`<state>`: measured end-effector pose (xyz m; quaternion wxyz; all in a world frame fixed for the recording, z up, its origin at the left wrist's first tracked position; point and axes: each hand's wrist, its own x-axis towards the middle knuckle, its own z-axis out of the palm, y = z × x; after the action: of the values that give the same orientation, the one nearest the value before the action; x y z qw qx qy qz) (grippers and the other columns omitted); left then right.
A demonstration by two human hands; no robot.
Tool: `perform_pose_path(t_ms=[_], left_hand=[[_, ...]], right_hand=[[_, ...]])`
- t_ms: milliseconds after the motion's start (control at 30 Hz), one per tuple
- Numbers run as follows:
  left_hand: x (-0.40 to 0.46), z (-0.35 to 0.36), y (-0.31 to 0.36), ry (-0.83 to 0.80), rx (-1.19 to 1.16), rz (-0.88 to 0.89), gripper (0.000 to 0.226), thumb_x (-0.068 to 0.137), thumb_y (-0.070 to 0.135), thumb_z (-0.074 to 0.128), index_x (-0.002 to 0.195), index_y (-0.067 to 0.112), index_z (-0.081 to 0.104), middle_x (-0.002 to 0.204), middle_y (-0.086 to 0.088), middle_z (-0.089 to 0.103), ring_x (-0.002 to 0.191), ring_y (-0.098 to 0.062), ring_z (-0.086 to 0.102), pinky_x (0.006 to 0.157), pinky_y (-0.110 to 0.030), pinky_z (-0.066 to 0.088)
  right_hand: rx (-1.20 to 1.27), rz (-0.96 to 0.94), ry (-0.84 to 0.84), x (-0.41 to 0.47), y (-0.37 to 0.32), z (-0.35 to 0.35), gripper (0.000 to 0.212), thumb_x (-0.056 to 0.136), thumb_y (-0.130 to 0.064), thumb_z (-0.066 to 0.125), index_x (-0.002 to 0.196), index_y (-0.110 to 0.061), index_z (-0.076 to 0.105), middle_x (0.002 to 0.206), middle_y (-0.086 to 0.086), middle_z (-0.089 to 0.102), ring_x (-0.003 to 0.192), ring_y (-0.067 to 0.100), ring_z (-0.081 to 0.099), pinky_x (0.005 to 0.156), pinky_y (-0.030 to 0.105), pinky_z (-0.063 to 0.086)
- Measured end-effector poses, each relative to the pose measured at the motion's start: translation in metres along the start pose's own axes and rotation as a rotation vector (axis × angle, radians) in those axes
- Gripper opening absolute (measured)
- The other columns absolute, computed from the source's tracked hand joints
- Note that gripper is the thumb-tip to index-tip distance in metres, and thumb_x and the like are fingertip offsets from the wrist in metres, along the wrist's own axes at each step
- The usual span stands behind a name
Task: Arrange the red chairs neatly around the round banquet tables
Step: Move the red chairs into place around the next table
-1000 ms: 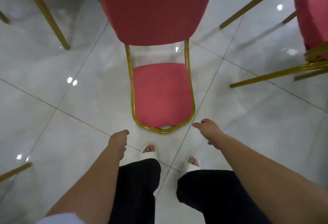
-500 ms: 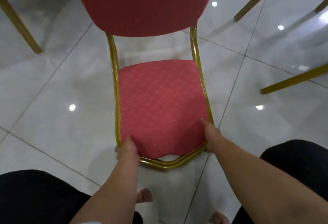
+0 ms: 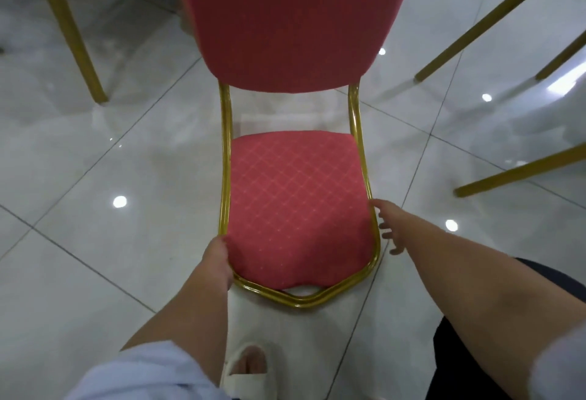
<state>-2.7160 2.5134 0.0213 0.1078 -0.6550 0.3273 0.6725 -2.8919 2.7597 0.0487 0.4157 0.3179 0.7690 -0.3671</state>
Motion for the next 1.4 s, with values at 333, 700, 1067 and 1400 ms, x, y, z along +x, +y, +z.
perform_pose_path(t_ms=[333, 700, 1067, 1400], left_hand=[[-0.005, -0.042, 0.0, -0.013, 0.195, 0.109, 0.049, 0.102, 0.035, 0.051, 0.143, 0.009, 0.044, 0.142, -0.012, 0.052, 0.127, -0.033, 0.049, 0.106, -0.048, 0.036], [-0.214, -0.093, 0.076, 0.084, 0.425, 0.125, 0.029, 0.098, 0.02, 0.053, 0.125, 0.009, 0.052, 0.104, -0.014, 0.064, 0.089, -0.031, 0.062, 0.074, -0.041, 0.055], [-0.507, -0.126, 0.208, 0.005, 0.343, 0.268, 0.052, 0.094, 0.017, 0.064, 0.142, 0.017, 0.044, 0.11, -0.012, 0.065, 0.089, -0.025, 0.065, 0.064, -0.03, 0.051], [-0.594, -0.055, 0.33, -0.113, 0.408, 0.614, 0.041, 0.096, 0.025, 0.061, 0.133, 0.04, 0.051, 0.119, -0.006, 0.064, 0.102, -0.023, 0.062, 0.088, -0.041, 0.055]], right_hand=[[0.189, -0.052, -0.116, 0.0, 0.012, 0.04, 0.056, 0.095, -0.039, 0.058, 0.136, -0.002, 0.051, 0.128, 0.022, 0.062, 0.112, 0.037, 0.06, 0.094, 0.043, 0.044], [0.079, 0.061, -0.061, -0.203, -0.025, -0.062, 0.075, 0.076, -0.04, 0.083, 0.13, 0.004, 0.055, 0.113, 0.017, 0.065, 0.082, 0.032, 0.064, 0.068, 0.043, 0.057], [-0.01, -0.064, -0.003, -0.472, -0.134, -0.161, 0.042, 0.088, -0.015, 0.072, 0.126, -0.008, 0.054, 0.1, 0.01, 0.063, 0.086, 0.028, 0.06, 0.074, 0.043, 0.054], [0.208, -0.338, 0.053, -0.536, -0.273, -0.213, 0.022, 0.094, -0.01, 0.059, 0.114, -0.017, 0.065, 0.098, 0.006, 0.065, 0.096, 0.032, 0.063, 0.09, 0.046, 0.056]])
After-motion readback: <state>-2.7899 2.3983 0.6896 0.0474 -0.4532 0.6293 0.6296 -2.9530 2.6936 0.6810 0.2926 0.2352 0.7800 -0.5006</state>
